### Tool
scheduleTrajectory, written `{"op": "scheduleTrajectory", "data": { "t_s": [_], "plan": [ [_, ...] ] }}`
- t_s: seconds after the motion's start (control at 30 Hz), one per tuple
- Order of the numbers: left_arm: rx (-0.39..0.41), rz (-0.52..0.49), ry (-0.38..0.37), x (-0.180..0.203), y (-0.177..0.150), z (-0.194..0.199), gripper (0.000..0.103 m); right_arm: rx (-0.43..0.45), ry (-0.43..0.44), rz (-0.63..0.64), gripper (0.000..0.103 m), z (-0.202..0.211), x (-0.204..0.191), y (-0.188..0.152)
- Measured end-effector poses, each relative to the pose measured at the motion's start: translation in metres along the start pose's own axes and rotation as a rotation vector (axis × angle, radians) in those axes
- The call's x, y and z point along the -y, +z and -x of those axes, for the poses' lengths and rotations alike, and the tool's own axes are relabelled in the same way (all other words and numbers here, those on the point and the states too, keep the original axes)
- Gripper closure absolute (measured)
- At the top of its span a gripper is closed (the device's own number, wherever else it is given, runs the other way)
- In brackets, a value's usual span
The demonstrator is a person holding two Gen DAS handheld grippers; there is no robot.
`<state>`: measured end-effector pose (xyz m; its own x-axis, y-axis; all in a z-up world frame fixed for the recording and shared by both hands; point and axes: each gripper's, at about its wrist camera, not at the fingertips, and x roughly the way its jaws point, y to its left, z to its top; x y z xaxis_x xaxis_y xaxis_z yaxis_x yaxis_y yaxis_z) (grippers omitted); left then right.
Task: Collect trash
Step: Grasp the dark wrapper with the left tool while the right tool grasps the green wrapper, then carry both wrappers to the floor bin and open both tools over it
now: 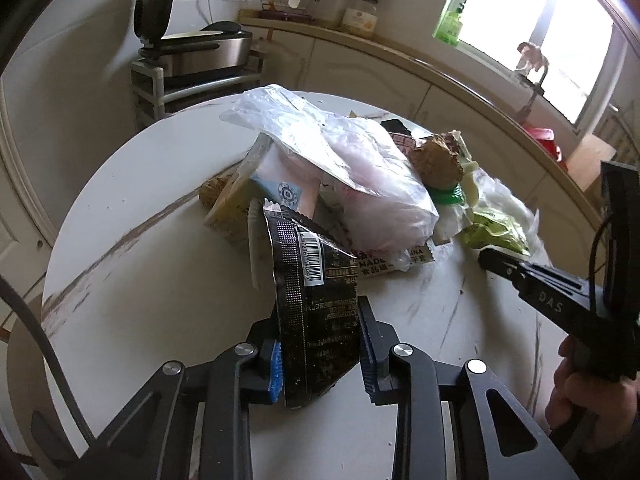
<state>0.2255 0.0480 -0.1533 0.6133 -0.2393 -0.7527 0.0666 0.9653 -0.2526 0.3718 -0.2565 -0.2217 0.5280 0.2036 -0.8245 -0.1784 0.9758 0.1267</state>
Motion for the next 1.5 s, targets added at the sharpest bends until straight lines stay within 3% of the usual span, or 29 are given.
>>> {"op": "scheduleTrajectory", "data": {
  "t_s": [0.23, 0.3, 0.33, 0.37, 0.47, 0.53, 0.6, 0.67, 0.7, 0.73, 0.97, 1.5],
  "plan": [
    [0.003, -0.005, 0.004, 0.000, -0.009, 0.008, 0.078, 0.006, 0.063, 0.004, 0.101, 0.012, 0.010, -0.015],
    [0.002, -0.007, 0.008, 0.005, -0.007, 0.009, 0.078, 0.001, 0.057, -0.007, 0.079, 0.015, 0.013, -0.015],
    [0.001, -0.010, 0.011, 0.006, -0.008, 0.010, 0.077, 0.006, 0.050, -0.030, 0.034, 0.017, 0.016, -0.015],
    [0.000, -0.013, 0.014, 0.009, -0.007, 0.010, 0.077, 0.029, 0.054, -0.079, 0.006, 0.022, 0.022, -0.010],
    [-0.003, -0.016, 0.021, 0.015, -0.004, 0.011, 0.077, 0.070, 0.154, -0.173, 0.010, 0.031, 0.034, 0.001],
    [-0.003, -0.016, 0.022, 0.016, -0.002, 0.012, 0.077, 0.077, 0.138, -0.179, 0.015, 0.030, 0.034, 0.011],
    [-0.003, -0.019, 0.024, 0.018, 0.000, 0.012, 0.077, 0.048, 0.089, -0.158, 0.031, 0.019, 0.029, 0.021],
    [-0.003, -0.023, 0.026, 0.020, 0.001, 0.012, 0.077, 0.008, 0.076, -0.154, 0.059, 0.003, 0.027, 0.027],
    [-0.001, -0.026, 0.026, 0.019, 0.002, 0.013, 0.077, -0.008, 0.068, -0.148, 0.065, -0.003, 0.026, 0.029],
    [0.002, -0.031, 0.028, 0.021, 0.003, 0.013, 0.077, -0.020, 0.062, -0.139, 0.080, -0.009, 0.025, 0.029],
    [0.011, -0.051, 0.022, 0.027, 0.003, 0.019, 0.086, 0.008, 0.070, -0.086, 0.088, -0.002, 0.017, 0.021],
    [0.038, -0.098, -0.014, 0.048, -0.027, 0.055, 0.093, 0.080, 0.161, -0.077, 0.090, 0.067, 0.020, -0.036]
  ]
}}
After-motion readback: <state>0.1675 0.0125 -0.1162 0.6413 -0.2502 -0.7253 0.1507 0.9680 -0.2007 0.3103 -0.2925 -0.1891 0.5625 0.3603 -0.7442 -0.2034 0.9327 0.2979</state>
